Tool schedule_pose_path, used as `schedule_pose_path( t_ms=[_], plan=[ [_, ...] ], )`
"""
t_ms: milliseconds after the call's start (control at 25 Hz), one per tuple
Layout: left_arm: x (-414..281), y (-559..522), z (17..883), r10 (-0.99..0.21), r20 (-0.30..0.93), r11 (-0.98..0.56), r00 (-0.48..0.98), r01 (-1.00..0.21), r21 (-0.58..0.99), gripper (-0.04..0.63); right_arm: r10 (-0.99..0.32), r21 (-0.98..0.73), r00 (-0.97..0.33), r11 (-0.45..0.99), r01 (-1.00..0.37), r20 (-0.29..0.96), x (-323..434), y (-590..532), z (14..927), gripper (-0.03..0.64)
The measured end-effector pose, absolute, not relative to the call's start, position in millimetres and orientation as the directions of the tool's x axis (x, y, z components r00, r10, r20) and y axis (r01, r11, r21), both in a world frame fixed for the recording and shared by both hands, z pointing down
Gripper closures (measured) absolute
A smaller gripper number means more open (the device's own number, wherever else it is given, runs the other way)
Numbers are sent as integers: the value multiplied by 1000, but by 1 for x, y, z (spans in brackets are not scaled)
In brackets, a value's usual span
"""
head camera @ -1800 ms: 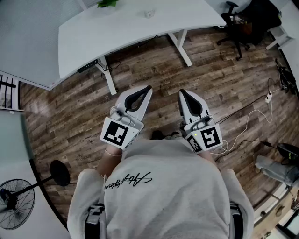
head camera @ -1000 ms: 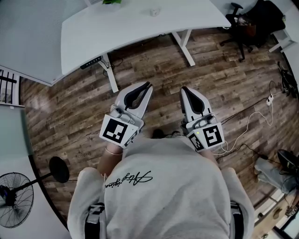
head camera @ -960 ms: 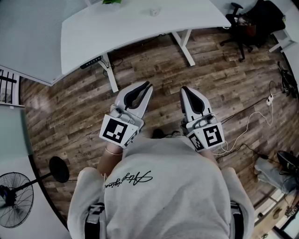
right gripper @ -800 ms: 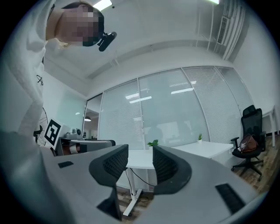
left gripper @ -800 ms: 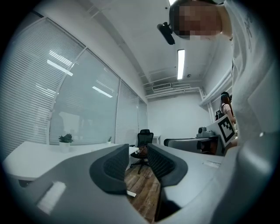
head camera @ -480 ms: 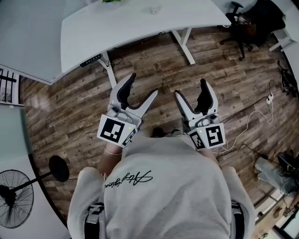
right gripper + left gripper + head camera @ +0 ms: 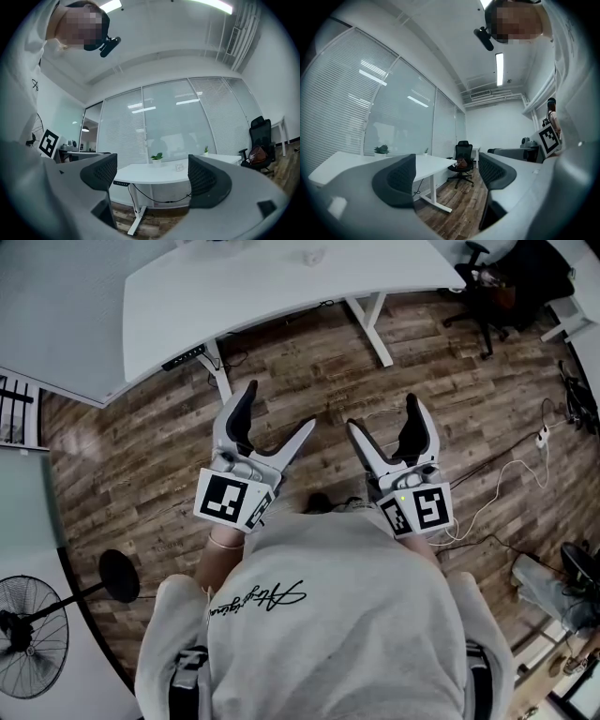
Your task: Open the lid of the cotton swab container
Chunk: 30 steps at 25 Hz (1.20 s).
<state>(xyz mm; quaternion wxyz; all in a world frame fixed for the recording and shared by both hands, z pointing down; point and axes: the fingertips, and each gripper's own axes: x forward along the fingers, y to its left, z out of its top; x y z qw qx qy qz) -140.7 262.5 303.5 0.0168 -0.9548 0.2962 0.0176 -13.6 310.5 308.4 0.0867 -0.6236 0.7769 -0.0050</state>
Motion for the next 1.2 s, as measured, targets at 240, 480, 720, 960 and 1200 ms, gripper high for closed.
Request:
schedule_pose_path(
  t_ms=[240, 480, 720, 960, 1200],
  plan=[
    [-146, 262, 301, -576, -61, -816, 815, -577, -9, 179, -970, -111, -210, 223, -968, -118, -16, 311, 309, 153],
    [-149, 264, 302, -586, -64, -809, 808, -587, 3, 176, -973, -114, -207, 219, -969, -105, -15, 316, 310, 155],
    [-153, 261, 305, -595, -56, -803, 802, -596, 11, 176, -973, -119, -210, 220, -968, -94, -16, 313, 313, 155],
    [-152, 250, 306, -614, -52, -789, 788, -614, 12, 176, -969, -122, -230, 240, -963, -94, -12, 298, 314, 155],
    [-144, 224, 306, -625, -51, -780, 779, -626, 4, 177, -961, -121, -260, 271, -955, -97, -5, 267, 314, 158]
  ],
)
